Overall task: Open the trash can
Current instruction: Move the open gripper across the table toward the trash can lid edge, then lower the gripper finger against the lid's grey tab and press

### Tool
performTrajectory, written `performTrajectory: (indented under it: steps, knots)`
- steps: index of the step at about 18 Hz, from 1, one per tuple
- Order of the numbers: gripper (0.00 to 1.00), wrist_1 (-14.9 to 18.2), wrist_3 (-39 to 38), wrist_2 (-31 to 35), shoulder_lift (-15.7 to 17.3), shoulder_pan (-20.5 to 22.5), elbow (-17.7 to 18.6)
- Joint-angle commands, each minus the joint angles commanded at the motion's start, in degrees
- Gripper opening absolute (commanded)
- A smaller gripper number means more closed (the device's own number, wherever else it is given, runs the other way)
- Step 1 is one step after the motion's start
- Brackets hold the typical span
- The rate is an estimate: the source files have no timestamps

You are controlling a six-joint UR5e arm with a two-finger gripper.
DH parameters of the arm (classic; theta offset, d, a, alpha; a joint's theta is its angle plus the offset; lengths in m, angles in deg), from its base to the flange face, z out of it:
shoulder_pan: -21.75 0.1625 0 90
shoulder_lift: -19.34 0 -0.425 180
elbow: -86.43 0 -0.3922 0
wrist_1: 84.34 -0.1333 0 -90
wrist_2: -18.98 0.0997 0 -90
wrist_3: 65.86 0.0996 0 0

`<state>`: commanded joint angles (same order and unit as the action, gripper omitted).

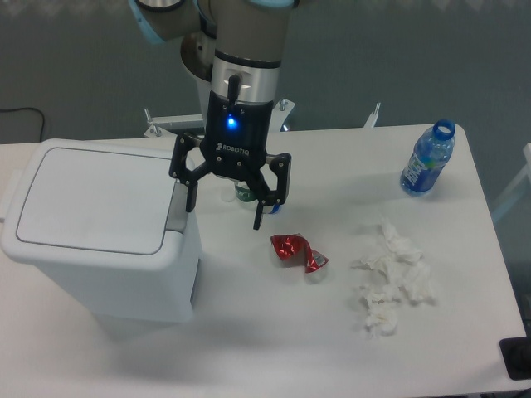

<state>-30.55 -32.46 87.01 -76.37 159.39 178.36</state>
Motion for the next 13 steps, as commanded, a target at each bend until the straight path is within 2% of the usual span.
performTrajectory:
  steps: [13]
  knots:
    - [1.0, -0.1, 0.2, 0.1, -0.2, -1.1, 0.7]
